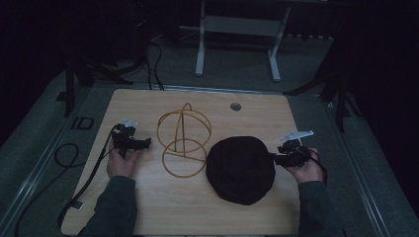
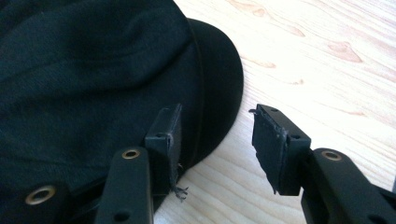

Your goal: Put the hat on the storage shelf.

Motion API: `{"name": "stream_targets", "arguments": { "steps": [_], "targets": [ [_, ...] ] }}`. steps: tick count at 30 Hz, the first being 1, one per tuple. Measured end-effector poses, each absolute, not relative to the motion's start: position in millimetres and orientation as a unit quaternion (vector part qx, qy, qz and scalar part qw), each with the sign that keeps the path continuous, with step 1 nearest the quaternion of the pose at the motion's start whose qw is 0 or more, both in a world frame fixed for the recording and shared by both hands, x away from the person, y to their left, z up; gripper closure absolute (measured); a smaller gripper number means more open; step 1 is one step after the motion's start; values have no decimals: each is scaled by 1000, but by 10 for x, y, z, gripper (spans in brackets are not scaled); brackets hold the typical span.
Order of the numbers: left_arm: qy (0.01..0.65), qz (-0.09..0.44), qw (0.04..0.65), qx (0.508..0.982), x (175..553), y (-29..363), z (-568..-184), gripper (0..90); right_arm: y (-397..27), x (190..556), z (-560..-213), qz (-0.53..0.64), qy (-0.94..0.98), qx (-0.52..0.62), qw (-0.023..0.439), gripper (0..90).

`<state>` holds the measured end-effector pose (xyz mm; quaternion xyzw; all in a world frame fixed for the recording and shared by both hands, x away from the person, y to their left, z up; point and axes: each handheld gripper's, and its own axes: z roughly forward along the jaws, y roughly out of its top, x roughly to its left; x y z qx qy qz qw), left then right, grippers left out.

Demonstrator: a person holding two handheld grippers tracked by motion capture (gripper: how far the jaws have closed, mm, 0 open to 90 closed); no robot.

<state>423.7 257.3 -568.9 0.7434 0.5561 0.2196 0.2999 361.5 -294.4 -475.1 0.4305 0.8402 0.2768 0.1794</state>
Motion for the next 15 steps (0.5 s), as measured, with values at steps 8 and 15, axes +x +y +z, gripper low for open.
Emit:
{"name": "stream_targets", "arguments": {
  "steps": [8,15],
  "targets": [
    [556,220,300,743,4237,2573,-5689,27,-2778,3717,-4755,265,853,415,174,559],
    [556,220,300,743,4237,2573,-5689,27,-2638,3873,-4799,248,863,407,167,558]
  ]
}}
